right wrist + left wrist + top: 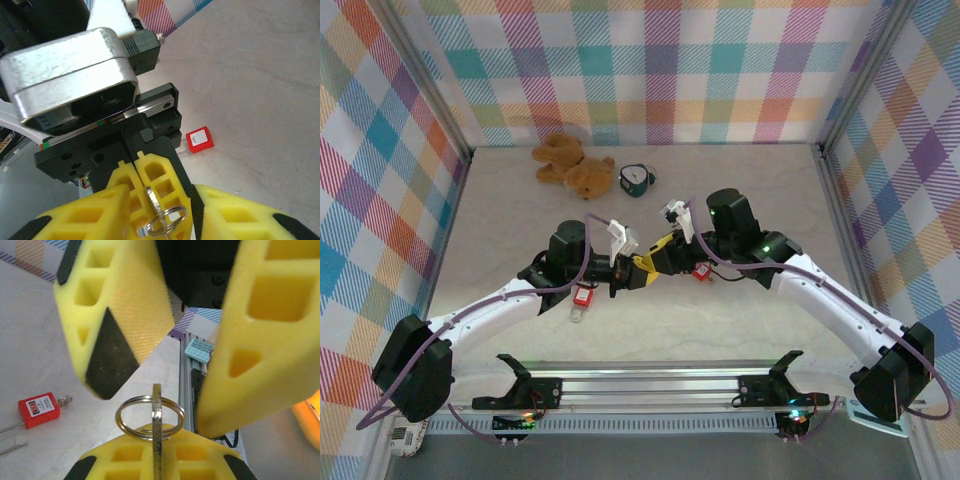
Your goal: Unlock with the key
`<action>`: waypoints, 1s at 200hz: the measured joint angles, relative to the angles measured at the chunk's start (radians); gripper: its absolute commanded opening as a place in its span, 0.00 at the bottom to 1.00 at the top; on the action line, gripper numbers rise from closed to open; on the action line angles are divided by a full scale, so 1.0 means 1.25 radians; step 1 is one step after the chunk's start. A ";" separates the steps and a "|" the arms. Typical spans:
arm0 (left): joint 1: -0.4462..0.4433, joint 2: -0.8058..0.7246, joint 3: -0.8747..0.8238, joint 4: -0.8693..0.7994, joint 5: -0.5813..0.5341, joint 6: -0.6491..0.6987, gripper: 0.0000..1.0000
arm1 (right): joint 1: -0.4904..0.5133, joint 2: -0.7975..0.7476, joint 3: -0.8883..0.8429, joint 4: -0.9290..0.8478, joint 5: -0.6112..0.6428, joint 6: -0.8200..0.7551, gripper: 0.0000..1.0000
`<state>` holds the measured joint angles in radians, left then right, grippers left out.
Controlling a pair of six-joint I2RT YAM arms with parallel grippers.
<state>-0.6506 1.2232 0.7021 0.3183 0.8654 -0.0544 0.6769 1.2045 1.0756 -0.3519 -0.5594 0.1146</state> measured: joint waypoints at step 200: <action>0.010 -0.031 -0.009 0.039 -0.048 -0.031 0.74 | -0.001 -0.029 -0.017 0.018 0.006 0.034 0.00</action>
<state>-0.6376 1.1847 0.6907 0.3668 0.8059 -0.0929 0.6754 1.1687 1.0542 -0.3294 -0.5522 0.1570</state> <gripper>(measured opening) 0.695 0.062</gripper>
